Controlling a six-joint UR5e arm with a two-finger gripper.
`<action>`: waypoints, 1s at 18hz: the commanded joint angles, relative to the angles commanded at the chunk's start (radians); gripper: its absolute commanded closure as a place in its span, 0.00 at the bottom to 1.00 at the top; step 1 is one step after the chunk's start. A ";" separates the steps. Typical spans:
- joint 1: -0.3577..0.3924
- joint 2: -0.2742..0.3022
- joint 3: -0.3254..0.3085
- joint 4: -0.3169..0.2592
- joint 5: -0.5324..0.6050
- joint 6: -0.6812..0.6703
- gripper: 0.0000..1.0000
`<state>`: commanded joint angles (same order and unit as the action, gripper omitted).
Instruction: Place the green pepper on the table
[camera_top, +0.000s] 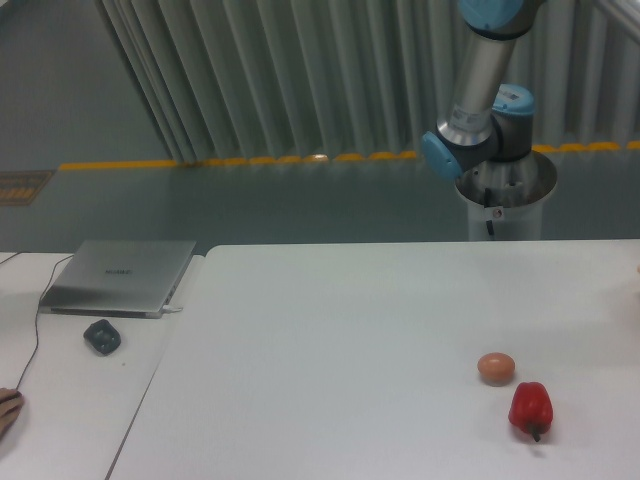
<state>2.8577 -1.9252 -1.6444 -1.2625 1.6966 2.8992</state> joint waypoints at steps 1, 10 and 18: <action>0.003 0.000 0.000 0.000 0.000 -0.002 0.00; -0.005 -0.011 0.017 0.000 0.000 -0.034 0.25; 0.005 -0.017 0.075 -0.028 0.009 -0.028 0.38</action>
<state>2.8624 -1.9420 -1.5693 -1.2900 1.7058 2.8716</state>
